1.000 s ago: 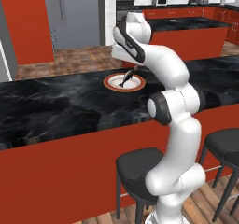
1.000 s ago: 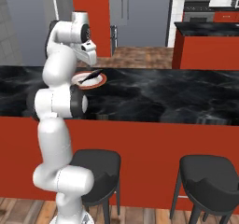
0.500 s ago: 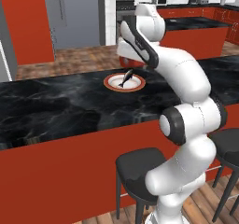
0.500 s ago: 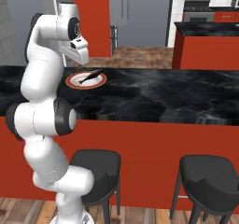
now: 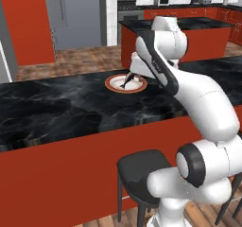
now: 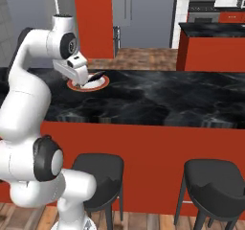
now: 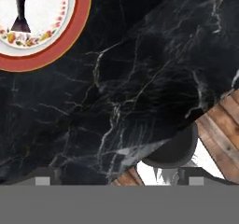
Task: Take the fish from the fridge and place it on the digital scale on the counter by the fridge. Wait a few seconds for a reading, then move it to the plate on the dining counter.
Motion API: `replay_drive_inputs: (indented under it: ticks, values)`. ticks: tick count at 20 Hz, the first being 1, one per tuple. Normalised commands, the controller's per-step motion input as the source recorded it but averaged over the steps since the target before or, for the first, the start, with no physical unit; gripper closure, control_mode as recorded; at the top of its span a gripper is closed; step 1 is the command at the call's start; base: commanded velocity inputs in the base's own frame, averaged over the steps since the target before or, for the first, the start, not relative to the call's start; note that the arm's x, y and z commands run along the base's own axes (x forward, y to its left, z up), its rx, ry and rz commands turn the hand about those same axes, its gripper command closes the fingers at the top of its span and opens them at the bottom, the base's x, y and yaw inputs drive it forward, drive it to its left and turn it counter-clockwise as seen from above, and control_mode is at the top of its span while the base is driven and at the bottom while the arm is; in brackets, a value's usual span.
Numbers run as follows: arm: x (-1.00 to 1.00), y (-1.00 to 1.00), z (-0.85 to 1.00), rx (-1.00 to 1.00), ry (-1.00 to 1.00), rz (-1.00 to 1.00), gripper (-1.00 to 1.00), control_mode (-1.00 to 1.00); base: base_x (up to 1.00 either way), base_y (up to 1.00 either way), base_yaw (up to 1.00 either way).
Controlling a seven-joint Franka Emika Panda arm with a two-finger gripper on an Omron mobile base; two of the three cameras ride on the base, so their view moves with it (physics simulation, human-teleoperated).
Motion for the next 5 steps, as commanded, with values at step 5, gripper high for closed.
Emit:
replay_drive_inputs:
  ticks: [5]
  values:
    - [-1.0, -0.2, -0.59, -0.02, 0.0, 0.07, -1.0, -1.0, 0.0, 0.0, 0.0]
